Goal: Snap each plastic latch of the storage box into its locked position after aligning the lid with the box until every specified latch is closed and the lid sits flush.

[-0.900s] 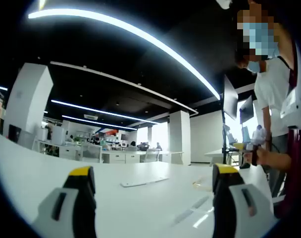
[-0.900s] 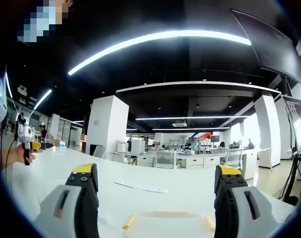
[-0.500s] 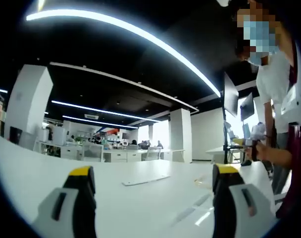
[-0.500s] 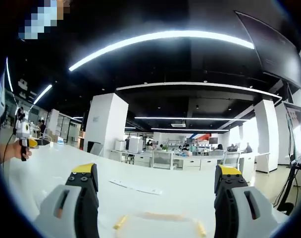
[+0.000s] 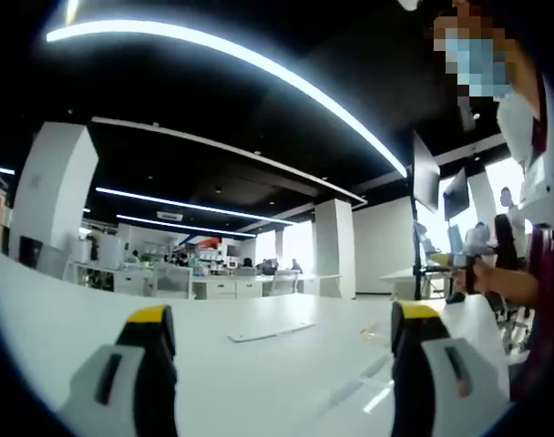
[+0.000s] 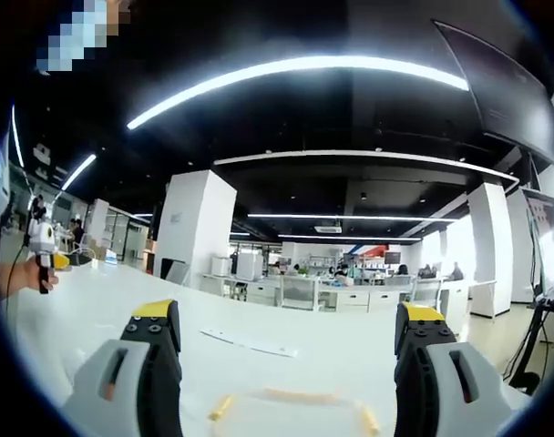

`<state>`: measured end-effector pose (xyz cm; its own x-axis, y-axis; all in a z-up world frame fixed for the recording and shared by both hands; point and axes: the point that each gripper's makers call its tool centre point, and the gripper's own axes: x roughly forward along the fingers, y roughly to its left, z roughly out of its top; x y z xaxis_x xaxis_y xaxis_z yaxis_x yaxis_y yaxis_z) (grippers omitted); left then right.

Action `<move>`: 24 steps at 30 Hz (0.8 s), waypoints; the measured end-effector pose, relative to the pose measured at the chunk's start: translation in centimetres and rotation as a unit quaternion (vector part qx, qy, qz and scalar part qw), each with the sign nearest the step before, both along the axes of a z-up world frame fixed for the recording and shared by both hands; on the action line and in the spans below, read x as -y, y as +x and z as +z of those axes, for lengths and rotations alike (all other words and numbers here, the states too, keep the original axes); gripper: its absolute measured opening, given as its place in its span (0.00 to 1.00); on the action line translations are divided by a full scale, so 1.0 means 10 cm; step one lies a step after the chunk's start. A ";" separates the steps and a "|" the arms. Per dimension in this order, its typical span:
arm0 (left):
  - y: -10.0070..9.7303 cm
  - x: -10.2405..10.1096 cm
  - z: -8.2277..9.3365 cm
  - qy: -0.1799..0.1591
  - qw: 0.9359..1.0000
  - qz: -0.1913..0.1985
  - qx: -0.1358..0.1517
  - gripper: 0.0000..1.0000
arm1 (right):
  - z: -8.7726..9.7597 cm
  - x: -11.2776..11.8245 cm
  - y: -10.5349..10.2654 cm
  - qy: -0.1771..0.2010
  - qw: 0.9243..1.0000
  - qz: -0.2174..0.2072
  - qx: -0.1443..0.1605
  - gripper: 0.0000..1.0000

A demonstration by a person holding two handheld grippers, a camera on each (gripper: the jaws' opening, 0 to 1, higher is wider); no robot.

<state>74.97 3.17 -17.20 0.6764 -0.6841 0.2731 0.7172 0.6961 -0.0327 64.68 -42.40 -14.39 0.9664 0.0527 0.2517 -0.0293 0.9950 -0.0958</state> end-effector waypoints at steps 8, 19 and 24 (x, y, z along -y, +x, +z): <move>0.01 0.00 0.00 0.000 1.000 0.000 0.001 1.00 | 0.01 0.06 -0.02 -0.003 1.000 -0.006 0.000 1.00; 0.00 -0.01 0.01 0.001 1.000 0.002 0.002 1.00 | 0.06 0.16 -0.02 -0.010 1.000 -0.014 -0.002 1.00; -0.01 -0.01 0.02 0.001 1.000 0.001 0.002 1.00 | 0.08 0.21 0.00 -0.017 1.000 -0.018 -0.005 1.00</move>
